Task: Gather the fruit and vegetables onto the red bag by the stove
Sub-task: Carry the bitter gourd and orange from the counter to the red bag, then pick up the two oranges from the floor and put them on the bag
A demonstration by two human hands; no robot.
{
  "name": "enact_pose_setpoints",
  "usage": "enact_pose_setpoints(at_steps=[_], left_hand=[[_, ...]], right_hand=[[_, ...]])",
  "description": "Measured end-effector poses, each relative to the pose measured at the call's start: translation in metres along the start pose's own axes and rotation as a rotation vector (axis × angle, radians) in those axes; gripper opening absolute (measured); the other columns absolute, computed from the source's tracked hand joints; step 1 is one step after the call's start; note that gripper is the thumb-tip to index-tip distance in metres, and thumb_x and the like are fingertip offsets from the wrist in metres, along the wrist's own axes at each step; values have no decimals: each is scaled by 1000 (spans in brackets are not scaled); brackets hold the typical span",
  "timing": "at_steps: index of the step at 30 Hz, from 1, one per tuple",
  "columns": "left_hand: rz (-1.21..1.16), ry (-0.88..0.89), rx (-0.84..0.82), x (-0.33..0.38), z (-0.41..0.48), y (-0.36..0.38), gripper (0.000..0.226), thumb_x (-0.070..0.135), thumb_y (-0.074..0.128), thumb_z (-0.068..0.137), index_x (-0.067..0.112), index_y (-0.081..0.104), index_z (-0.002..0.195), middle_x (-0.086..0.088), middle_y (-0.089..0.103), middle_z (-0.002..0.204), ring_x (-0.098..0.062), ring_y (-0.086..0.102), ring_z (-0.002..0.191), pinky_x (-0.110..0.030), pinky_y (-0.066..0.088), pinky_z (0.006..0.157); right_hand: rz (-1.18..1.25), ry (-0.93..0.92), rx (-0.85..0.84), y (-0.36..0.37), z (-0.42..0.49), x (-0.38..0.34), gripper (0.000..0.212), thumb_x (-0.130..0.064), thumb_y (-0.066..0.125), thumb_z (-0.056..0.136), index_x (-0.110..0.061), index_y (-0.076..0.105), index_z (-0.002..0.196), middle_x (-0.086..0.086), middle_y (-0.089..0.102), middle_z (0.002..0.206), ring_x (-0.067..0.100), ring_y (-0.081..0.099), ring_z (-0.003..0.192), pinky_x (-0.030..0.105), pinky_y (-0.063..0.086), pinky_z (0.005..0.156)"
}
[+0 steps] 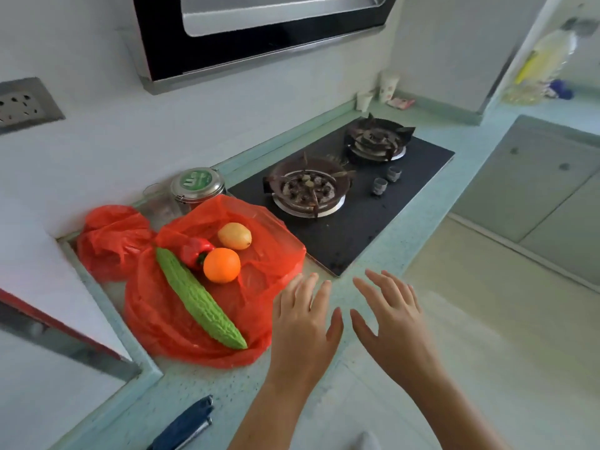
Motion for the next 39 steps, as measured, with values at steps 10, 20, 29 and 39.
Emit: enact_pose_setpoints(at_steps=[10,20,29,39], left_hand=[[-128,239,-101,107,15,44,41,35,44,84,9,65,108,-12,65,112,-32,57,107,-45,46,89],[-243,484,-246,267,1,99,41,35,45,81,12,65,108,-9,66,111,-30,58,108,-44,48,87],[-349,644,-296,429,-17,150,40,34,45,81,12,65,108,-9,66,111,-31,58,108,-47,48,88],[-441,794,-380,549,-48,201,40,34,45,82,11,66,107,-9,66,110,-31,58,108,-49,47,88]], right_hand=[[-103,279,138,-68,-58,81,44,-39,43,81,-15,56,116,11,61,117,35,53,114,57,39,93],[-213,525,276,-155,-149,192,46,-37,43,80,-12,60,114,13,62,115,37,55,111,57,40,92],[-282,661,392,-239,-234,304,44,-36,45,80,-11,61,112,13,63,113,36,55,108,57,45,88],[-343,849,469,-289,-317,385,46,-35,45,79,-10,60,113,14,61,116,37,54,111,59,43,89]])
Point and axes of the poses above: each hand's wrist, its own z-axis towards the middle knuckle, its own y-axis out of the palm, x = y × z, the point moved 3 cm from there along z, towards the middle knuckle
